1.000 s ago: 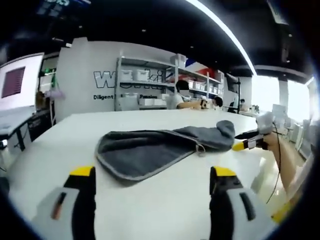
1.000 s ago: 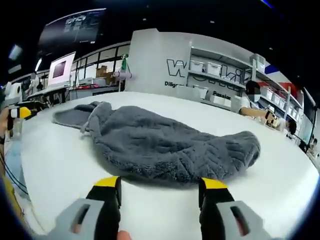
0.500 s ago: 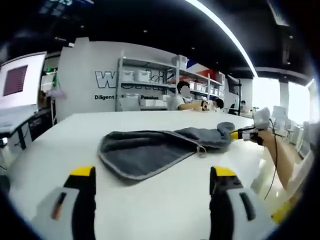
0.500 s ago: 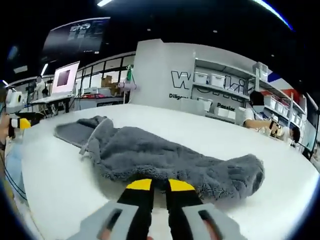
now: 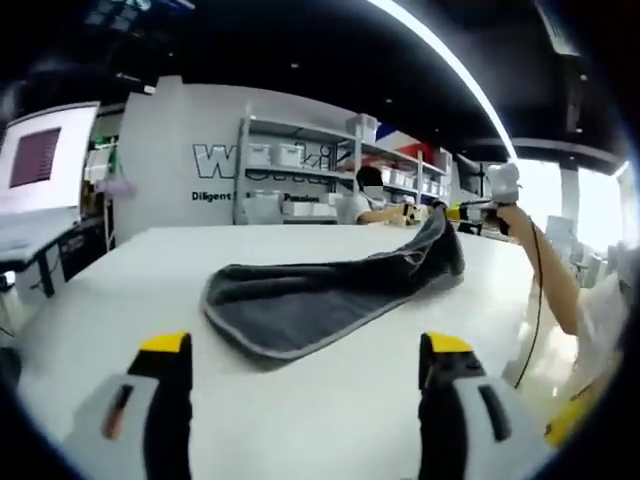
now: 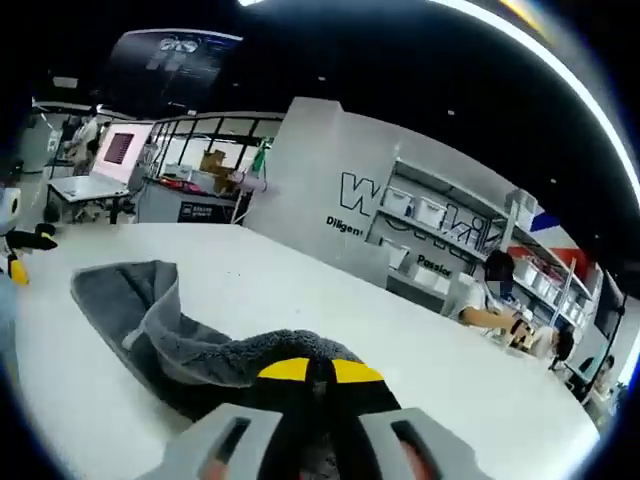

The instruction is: Fold the towel on the table until its edges align and the towel forms a compact rectangular stack.

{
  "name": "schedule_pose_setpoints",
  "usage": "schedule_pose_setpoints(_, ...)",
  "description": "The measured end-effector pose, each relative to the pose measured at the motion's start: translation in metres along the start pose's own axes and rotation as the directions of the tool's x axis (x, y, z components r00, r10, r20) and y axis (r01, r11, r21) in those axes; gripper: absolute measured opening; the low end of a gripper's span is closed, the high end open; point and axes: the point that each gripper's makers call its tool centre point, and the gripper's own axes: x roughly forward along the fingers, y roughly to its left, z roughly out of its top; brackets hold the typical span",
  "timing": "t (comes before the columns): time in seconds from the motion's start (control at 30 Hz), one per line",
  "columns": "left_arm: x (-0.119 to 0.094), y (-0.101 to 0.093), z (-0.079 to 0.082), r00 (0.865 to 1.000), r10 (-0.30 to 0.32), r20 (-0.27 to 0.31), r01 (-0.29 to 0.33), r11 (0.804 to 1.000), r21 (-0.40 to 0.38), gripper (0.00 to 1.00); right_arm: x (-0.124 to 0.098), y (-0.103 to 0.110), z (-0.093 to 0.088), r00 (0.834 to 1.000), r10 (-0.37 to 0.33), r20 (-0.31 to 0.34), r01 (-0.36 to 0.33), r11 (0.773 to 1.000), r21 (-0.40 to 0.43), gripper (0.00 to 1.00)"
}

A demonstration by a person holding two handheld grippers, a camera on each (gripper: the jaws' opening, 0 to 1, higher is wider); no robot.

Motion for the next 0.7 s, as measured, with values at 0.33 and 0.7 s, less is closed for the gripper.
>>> schedule_pose_setpoints(0.33, -0.002, 0.008, 0.006, 1.000, 0.009, 0.023, -0.009, 1.000, -0.006, 0.99, 0.060, -0.038, 0.023, 0.994, -0.053, -0.094, 0.046, 0.996, -0.080, 0.05)
schedule_pose_setpoints(0.7, 0.007, 0.010, 0.001, 1.000, 0.012, 0.010, -0.012, 1.000, -0.012, 0.98, 0.160, -0.058, -0.012, 0.957, -0.081, -0.277, 0.053, 0.993, -0.108, 0.05)
